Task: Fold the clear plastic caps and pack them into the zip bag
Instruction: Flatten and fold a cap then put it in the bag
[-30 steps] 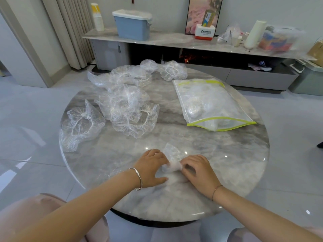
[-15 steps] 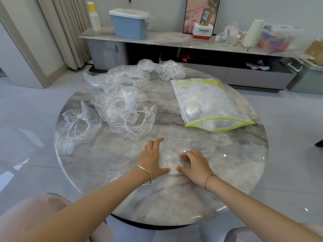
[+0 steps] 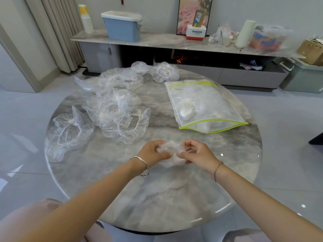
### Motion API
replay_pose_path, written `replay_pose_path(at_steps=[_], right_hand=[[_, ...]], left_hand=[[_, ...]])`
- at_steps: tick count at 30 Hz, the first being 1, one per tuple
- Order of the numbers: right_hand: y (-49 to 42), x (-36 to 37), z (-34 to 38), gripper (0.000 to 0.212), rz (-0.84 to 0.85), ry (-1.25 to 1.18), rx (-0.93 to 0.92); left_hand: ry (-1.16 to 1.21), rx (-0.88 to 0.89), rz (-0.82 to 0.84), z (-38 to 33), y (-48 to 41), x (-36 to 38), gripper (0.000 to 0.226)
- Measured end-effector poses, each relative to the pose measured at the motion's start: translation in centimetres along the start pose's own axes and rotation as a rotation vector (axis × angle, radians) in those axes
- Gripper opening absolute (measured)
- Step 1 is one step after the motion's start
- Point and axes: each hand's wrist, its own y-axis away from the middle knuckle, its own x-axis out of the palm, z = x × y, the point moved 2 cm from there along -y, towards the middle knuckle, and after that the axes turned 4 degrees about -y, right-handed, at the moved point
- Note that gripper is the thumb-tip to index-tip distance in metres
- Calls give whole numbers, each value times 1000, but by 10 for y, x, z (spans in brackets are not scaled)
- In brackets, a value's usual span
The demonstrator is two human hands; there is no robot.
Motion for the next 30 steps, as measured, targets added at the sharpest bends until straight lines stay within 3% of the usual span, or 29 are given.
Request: replay_pose_path(at_steps=[4, 8, 12, 16, 18, 20, 22, 25, 27, 30], right_hand=[[1, -18, 7, 15, -116, -146, 51], [-3, -27, 9, 29, -325, 156, -264], [8, -21, 15, 27, -312, 407, -586], [14, -15, 15, 17, -234, 515, -704], [15, -15, 12, 21, -129, 513, -713], [16, -15, 9, 25, -111, 422, -693], [14, -19, 7, 27, -245, 220, -568], [2, -29, -1, 41, -305, -138, -143], [-5, -36, -6, 26, -208, -365, 24], [-14, -48, -8, 8, -287, -462, -22]], left_hand=[[90, 32, 9, -13, -3, -2, 24], [143, -26, 38, -22, 1, 10, 10], [368, -192, 67, -27, -3, 25, 3], [669, -326, 129, -38, -7, 28, 21], [690, -307, 105, -38, -13, 27, 25], [622, -248, 49, -34, -19, 26, 16], [600, -228, 7, -32, -26, 28, 14], [500, -207, 20, -29, -37, 34, 10], [433, -194, 34, -27, -45, 40, 9], [280, -125, -23, -27, -58, 48, 14]])
